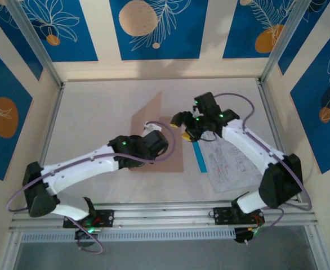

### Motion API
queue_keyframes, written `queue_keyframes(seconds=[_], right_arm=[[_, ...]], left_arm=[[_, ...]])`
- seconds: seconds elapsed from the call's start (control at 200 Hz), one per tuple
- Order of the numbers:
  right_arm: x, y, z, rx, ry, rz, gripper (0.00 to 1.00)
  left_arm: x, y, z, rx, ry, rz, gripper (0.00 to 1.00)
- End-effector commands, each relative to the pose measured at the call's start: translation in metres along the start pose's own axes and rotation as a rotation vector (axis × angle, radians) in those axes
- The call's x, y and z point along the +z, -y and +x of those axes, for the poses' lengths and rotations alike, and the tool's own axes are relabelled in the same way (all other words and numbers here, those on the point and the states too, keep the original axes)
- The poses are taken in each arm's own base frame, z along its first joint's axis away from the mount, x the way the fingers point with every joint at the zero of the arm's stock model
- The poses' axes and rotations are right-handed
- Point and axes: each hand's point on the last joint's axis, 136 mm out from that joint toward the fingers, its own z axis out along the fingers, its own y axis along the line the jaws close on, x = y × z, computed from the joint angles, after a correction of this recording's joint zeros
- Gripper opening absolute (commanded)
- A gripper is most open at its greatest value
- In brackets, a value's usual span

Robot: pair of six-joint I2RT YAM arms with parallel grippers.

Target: Put the files into the folder

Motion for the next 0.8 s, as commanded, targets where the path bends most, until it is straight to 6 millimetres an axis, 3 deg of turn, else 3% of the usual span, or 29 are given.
queue_keyframes(seconds=[0.0, 0.075, 0.19, 0.37, 0.6, 0.795], right_arm=[[0.028, 0.031, 0.000, 0.073, -0.013, 0.046, 0.56], [0.050, 0.043, 0.012, 0.092, -0.076, 0.085, 0.39], [0.088, 0.048, 0.030, 0.092, -0.171, 0.123, 0.23], [0.134, 0.061, 0.046, 0.071, -0.259, 0.251, 0.13], [0.150, 0.105, 0.049, 0.136, -0.297, 0.418, 0.11], [0.152, 0.131, 0.056, 0.190, -0.324, 0.483, 0.09]], left_arm=[[-0.010, -0.005, -0.001, -0.130, 0.032, 0.073, 0.00], [-0.015, -0.011, 0.001, -0.188, 0.051, 0.103, 0.00], [-0.021, -0.018, 0.005, -0.274, 0.077, 0.157, 0.00], [-0.023, -0.035, 0.017, -0.387, 0.086, 0.169, 0.00], [-0.034, -0.074, 0.037, -0.524, 0.095, 0.104, 0.00], [-0.043, -0.120, 0.073, -0.645, 0.063, -0.020, 0.11]])
